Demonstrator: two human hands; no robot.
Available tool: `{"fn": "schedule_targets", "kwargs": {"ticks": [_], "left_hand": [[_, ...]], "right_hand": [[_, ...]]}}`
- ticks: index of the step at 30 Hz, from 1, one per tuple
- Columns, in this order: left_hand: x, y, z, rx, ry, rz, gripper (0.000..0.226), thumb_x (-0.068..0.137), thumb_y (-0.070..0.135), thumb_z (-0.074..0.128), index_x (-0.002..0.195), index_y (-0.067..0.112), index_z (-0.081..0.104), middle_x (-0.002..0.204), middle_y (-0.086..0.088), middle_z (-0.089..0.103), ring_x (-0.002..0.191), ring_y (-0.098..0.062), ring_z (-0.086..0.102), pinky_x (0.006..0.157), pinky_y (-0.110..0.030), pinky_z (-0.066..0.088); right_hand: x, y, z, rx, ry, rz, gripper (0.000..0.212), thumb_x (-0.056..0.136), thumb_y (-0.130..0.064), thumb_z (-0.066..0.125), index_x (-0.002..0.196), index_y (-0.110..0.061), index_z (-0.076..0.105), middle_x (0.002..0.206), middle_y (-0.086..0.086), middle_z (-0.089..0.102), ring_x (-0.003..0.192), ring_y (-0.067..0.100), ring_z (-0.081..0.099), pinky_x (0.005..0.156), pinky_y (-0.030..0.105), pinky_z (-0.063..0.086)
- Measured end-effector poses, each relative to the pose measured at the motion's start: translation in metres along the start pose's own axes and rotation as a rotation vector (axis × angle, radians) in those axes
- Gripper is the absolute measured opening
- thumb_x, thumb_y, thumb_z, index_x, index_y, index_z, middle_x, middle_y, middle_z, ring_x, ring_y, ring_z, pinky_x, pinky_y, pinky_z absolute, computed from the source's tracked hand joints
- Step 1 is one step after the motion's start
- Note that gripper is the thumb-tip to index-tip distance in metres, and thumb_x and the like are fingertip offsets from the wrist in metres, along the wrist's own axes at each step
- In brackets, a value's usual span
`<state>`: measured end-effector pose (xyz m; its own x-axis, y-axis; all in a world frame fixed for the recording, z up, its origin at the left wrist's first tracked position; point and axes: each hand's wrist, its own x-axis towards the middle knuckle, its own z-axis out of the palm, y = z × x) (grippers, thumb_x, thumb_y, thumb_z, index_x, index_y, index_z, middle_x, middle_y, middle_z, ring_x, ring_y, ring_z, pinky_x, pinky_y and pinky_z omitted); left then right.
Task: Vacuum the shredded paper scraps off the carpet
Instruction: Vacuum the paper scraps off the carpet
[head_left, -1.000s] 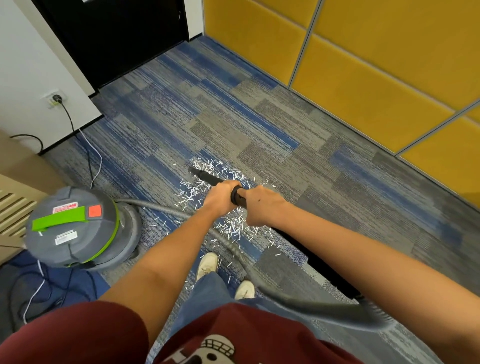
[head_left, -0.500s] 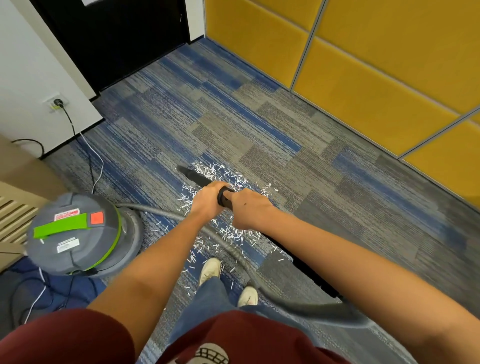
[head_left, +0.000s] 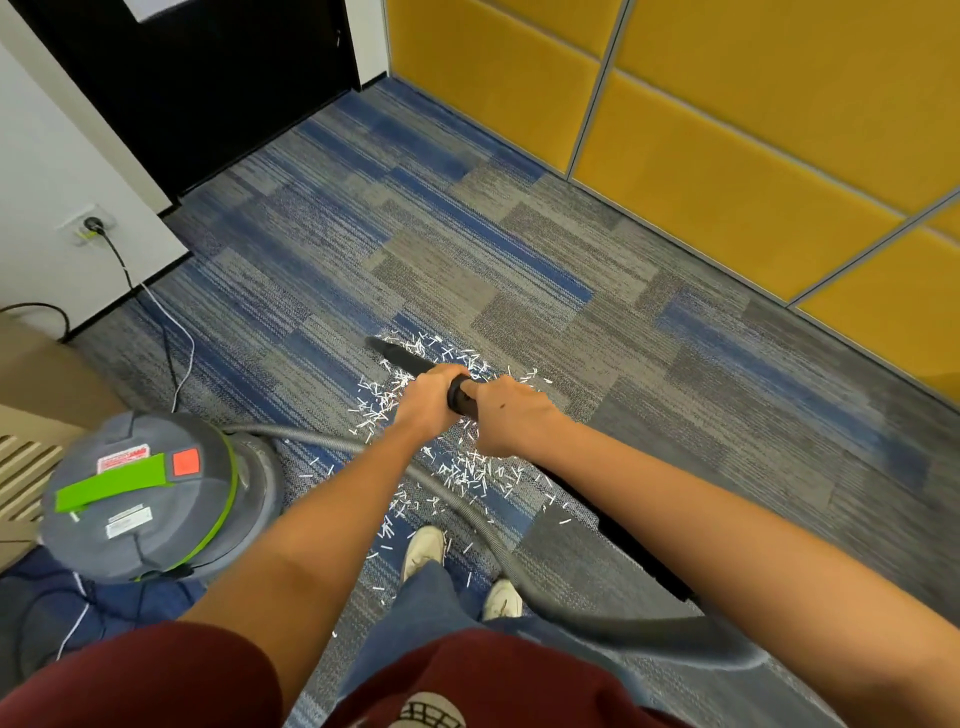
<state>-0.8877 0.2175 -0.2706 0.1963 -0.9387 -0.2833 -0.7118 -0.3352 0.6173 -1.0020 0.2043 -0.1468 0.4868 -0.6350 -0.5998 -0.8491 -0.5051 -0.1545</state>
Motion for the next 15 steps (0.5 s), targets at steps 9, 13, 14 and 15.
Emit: {"fn": "schedule_targets", "kwargs": {"ticks": [9, 13, 14, 15], "left_hand": [[0.018, 0.035, 0.017, -0.002, -0.071, 0.093, 0.035, 0.082, 0.004, 0.063, 0.114, 0.016, 0.059, 0.116, -0.007, 0.062, 0.093, -0.026, 0.061, 0.079, -0.034, 0.049], [0.016, 0.04, 0.023, 0.012, -0.06, 0.111, 0.031, 0.083, 0.005, 0.062, 0.111, 0.016, 0.059, 0.114, -0.006, 0.062, 0.09, -0.025, 0.061, 0.077, -0.034, 0.049], [0.015, 0.039, 0.024, 0.014, -0.058, 0.11, 0.032, 0.082, 0.006, 0.063, 0.112, 0.016, 0.059, 0.115, -0.005, 0.062, 0.091, -0.026, 0.061, 0.078, -0.036, 0.05], [0.013, 0.039, 0.025, 0.015, -0.056, 0.104, 0.032, 0.082, 0.006, 0.064, 0.112, 0.017, 0.059, 0.115, -0.005, 0.062, 0.092, -0.026, 0.061, 0.08, -0.038, 0.051]], "right_hand": [[-0.008, 0.031, -0.003, 0.032, 0.001, 0.093, 0.051, 0.086, -0.008, 0.055, 0.135, -0.015, 0.043, 0.094, 0.004, 0.041, 0.08, 0.02, 0.051, 0.065, 0.028, 0.047], [-0.013, 0.038, -0.003, 0.034, -0.008, 0.083, 0.053, 0.087, -0.011, 0.056, 0.137, -0.016, 0.041, 0.097, 0.004, 0.04, 0.081, 0.021, 0.05, 0.066, 0.028, 0.046], [-0.015, 0.039, -0.003, 0.028, -0.013, 0.076, 0.053, 0.087, -0.011, 0.056, 0.137, -0.016, 0.04, 0.098, 0.005, 0.039, 0.083, 0.022, 0.051, 0.067, 0.029, 0.047], [-0.016, 0.039, -0.002, 0.025, -0.019, 0.069, 0.052, 0.087, -0.011, 0.055, 0.137, -0.017, 0.04, 0.098, 0.005, 0.039, 0.085, 0.023, 0.051, 0.069, 0.03, 0.048]]}}
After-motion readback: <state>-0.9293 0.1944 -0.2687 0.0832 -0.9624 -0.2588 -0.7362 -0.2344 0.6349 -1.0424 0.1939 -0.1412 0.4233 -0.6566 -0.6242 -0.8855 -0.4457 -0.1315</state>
